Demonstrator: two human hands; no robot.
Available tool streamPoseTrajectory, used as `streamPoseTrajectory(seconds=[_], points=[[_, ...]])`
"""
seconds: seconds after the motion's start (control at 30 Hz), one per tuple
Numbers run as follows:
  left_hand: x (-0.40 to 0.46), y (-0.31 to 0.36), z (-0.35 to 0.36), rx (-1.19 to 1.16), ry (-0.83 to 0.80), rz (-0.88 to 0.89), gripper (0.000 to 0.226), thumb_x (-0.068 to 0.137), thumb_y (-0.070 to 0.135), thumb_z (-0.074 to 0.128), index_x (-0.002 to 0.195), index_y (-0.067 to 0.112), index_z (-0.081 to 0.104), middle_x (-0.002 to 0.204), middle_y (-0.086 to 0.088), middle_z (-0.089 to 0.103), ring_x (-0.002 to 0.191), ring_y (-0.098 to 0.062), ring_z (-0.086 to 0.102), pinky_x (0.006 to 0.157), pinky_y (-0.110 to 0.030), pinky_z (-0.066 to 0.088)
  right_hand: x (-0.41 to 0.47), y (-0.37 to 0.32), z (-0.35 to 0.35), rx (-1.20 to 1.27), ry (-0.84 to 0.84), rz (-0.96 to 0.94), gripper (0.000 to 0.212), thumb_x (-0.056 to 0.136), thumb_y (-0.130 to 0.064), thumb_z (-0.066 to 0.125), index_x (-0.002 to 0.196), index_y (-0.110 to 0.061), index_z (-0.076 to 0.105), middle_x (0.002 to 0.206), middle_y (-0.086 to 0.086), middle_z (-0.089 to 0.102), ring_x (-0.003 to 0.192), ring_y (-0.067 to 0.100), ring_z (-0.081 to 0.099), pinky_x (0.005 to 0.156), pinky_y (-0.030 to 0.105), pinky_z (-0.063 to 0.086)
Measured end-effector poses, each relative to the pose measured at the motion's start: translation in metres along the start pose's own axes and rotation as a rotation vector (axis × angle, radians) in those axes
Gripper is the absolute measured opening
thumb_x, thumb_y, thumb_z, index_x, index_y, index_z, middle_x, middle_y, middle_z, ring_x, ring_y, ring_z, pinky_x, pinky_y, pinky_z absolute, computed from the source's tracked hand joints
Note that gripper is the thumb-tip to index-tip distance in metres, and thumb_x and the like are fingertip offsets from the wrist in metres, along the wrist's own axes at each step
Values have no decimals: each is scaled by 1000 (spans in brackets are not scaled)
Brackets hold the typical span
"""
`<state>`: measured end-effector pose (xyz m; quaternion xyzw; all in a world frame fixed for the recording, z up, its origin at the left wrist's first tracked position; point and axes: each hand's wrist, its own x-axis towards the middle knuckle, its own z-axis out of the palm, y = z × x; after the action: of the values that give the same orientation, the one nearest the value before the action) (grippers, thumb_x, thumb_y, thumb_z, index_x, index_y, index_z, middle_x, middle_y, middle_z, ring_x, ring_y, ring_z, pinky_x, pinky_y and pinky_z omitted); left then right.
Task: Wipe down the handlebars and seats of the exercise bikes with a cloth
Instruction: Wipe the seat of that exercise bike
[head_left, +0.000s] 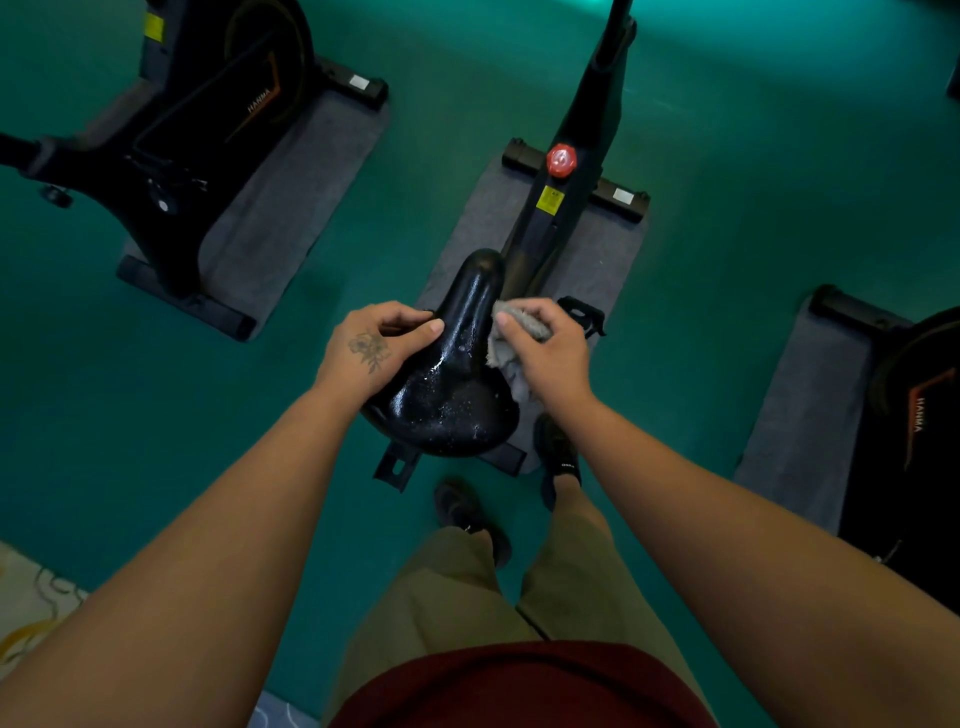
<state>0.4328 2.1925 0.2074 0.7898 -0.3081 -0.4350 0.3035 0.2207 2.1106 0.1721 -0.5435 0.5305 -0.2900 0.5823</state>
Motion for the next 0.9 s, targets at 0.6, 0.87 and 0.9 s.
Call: streamPoseTrajectory(seconds=[0.6,0.87,0.9], points=[[3,-4,1,-61,-20,-4,42,64,69,85,97,44,83,98,16,81,100,-7,76,109,-43,54,-10,7,-13,-1,-194,9,18,88,-4,83,99,-9,69,88,-4,68,77,2,63,74,23,52],[4,-3,1,-81,-11,-17,20,78,49,90,94,38,84,96,14,81,97,-6,76,108,-40,54,-17,12,-20,-30,-290,-26,13,92,-6,79,98,-7,68,92,-2,66,80,3,63,77,20,50],[3,-3,1,-77,-13,-15,21,78,50,90,94,39,84,95,15,81,96,-5,76,108,-38,54,-22,16,-23,-27,-305,-19,12,93,-7,79,98,-9,69,93,-1,66,82,4,63,78,21,50]])
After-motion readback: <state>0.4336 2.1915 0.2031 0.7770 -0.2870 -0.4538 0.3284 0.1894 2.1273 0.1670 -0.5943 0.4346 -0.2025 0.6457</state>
